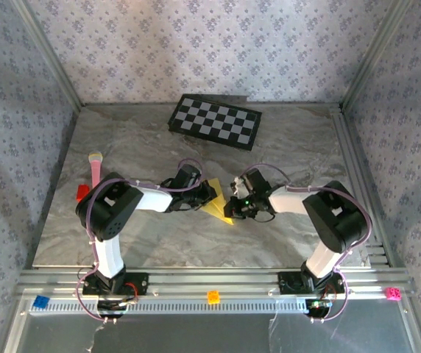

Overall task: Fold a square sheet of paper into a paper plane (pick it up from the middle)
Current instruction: Fourth fold the wing at the center of the table.

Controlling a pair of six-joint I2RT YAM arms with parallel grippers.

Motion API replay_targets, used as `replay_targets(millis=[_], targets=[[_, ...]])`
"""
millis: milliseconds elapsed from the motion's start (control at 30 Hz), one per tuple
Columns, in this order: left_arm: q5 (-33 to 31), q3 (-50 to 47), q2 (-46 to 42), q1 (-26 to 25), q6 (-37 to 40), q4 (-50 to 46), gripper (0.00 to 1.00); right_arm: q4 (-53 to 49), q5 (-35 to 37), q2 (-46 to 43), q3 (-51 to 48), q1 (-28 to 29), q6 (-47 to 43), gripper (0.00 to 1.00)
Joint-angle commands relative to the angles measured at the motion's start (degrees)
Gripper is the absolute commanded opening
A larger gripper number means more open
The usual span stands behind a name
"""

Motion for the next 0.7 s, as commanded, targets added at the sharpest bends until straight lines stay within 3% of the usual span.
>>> replay_targets(millis=[0,667], targets=[[-2.78,-1.64,-0.37,0.3,0.32,-3.58,0.09,-5.77,-0.12,-1.24,-2.83,-0.23,-1.3,0.0],[-2.95,-2.38,-0.04,0.67,-0.12,-3.05,0.08,-10.99,0.84,-7.34,-9.36,-0.32,-5.89,0.0]])
